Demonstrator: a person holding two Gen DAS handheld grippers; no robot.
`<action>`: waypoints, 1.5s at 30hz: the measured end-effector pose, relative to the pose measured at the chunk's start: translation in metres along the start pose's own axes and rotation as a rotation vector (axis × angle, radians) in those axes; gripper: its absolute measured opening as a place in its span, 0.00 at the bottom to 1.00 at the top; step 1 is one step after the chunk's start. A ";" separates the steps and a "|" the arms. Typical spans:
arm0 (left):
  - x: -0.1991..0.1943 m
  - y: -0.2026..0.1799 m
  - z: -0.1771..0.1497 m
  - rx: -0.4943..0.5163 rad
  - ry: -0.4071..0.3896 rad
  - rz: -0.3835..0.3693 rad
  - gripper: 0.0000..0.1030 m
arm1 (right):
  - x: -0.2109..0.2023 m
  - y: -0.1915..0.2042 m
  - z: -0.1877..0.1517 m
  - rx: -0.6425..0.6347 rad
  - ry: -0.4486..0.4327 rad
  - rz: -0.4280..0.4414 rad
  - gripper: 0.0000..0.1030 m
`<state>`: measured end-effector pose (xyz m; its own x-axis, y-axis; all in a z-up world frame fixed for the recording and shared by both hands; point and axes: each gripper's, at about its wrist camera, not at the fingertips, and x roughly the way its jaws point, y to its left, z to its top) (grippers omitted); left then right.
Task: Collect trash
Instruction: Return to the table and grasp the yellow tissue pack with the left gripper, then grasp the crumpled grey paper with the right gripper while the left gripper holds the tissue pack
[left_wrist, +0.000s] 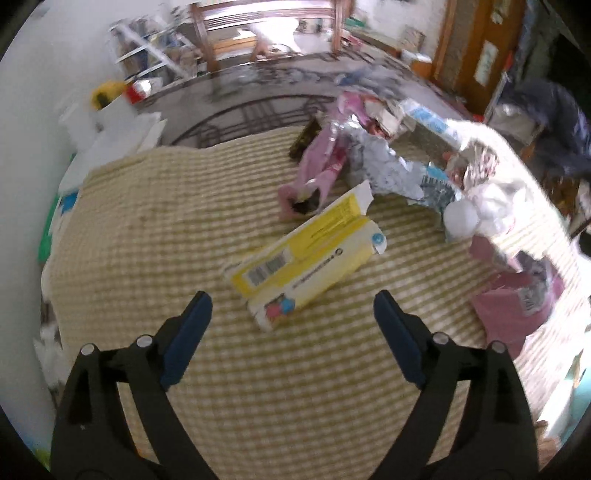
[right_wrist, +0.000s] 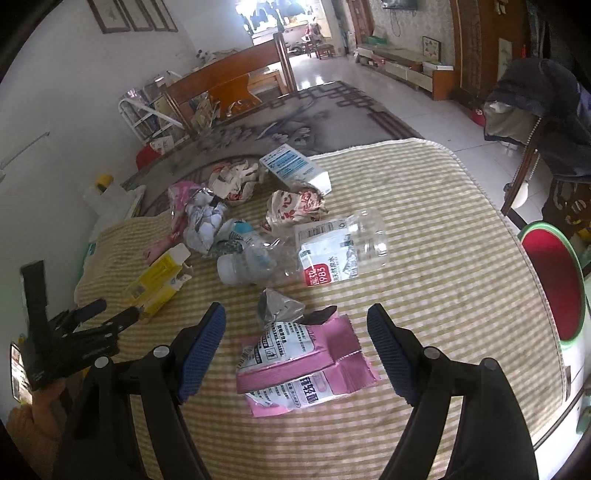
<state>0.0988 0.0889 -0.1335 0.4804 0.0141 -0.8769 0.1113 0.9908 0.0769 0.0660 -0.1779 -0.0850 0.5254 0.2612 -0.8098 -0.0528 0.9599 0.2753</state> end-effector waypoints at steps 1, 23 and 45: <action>0.008 -0.005 0.004 0.030 0.021 0.006 0.86 | -0.001 -0.001 0.000 0.001 -0.001 -0.002 0.74; -0.002 -0.006 0.009 -0.099 0.010 -0.125 0.31 | 0.003 0.003 -0.001 -0.023 0.016 -0.009 0.74; -0.048 0.024 -0.036 -0.421 -0.012 -0.277 0.26 | 0.168 0.136 0.067 -0.416 0.217 0.007 0.51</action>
<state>0.0471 0.1171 -0.1070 0.4928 -0.2566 -0.8314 -0.1234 0.9253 -0.3587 0.2045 -0.0104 -0.1491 0.3367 0.2408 -0.9103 -0.4153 0.9056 0.0860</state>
